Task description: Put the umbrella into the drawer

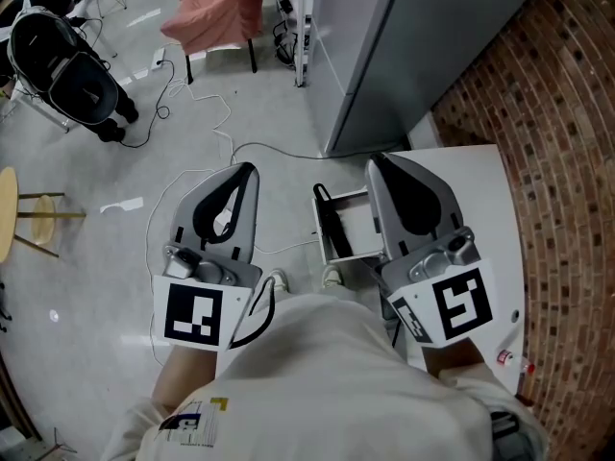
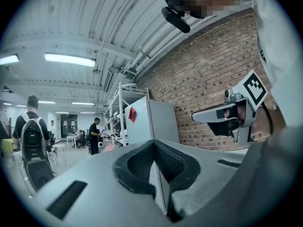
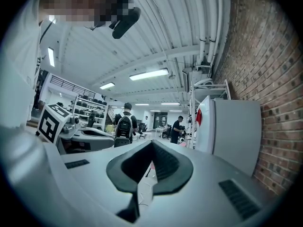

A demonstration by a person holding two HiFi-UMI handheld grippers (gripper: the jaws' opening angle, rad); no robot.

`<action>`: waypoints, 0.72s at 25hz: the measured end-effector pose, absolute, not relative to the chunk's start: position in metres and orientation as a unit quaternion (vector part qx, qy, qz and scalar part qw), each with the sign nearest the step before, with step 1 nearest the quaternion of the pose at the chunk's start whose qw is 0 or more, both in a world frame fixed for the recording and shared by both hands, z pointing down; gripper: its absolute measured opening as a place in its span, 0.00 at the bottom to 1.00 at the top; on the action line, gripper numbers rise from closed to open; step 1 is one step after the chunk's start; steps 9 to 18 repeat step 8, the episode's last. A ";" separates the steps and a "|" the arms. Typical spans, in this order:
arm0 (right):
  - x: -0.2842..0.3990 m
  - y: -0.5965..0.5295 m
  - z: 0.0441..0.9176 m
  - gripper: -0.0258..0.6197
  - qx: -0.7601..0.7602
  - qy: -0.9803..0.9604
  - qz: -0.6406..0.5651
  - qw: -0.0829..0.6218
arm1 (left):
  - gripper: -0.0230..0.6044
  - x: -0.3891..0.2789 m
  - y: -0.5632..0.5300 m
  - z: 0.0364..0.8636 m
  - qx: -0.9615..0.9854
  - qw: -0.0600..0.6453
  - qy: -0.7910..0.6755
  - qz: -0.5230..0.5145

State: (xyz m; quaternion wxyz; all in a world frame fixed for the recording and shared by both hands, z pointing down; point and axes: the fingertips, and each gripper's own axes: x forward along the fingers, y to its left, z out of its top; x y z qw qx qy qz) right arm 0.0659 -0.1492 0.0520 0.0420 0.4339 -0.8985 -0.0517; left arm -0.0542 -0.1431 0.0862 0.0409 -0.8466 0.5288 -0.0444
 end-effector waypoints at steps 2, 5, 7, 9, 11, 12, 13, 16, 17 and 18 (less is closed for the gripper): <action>0.066 -0.149 0.051 0.05 0.435 -0.898 -0.051 0.040 | 0.05 -0.054 -0.142 0.085 -0.847 0.041 0.528 -0.043; 0.065 -0.149 0.050 0.05 0.435 -0.898 -0.052 0.039 | 0.05 -0.055 -0.142 0.084 -0.848 0.044 0.526 -0.044; 0.063 -0.148 0.050 0.05 0.435 -0.898 -0.053 0.038 | 0.05 -0.056 -0.141 0.084 -0.848 0.047 0.526 -0.044; 0.063 -0.147 0.050 0.05 0.435 -0.898 -0.053 0.038 | 0.05 -0.056 -0.140 0.083 -0.848 0.049 0.526 -0.045; 0.063 -0.147 0.050 0.05 0.435 -0.898 -0.053 0.038 | 0.05 -0.056 -0.140 0.083 -0.848 0.049 0.526 -0.045; 0.063 -0.147 0.050 0.05 0.435 -0.898 -0.053 0.038 | 0.05 -0.056 -0.140 0.083 -0.848 0.049 0.526 -0.045; 0.063 -0.147 0.050 0.05 0.435 -0.898 -0.053 0.038 | 0.05 -0.056 -0.140 0.083 -0.848 0.049 0.526 -0.045; 0.063 -0.147 0.050 0.05 0.435 -0.898 -0.053 0.038 | 0.05 -0.056 -0.140 0.083 -0.848 0.049 0.526 -0.045; 0.063 -0.147 0.050 0.05 0.435 -0.898 -0.053 0.038 | 0.05 -0.056 -0.140 0.083 -0.848 0.049 0.526 -0.045; 0.063 -0.147 0.050 0.05 0.435 -0.898 -0.053 0.038 | 0.05 -0.056 -0.140 0.083 -0.848 0.049 0.526 -0.045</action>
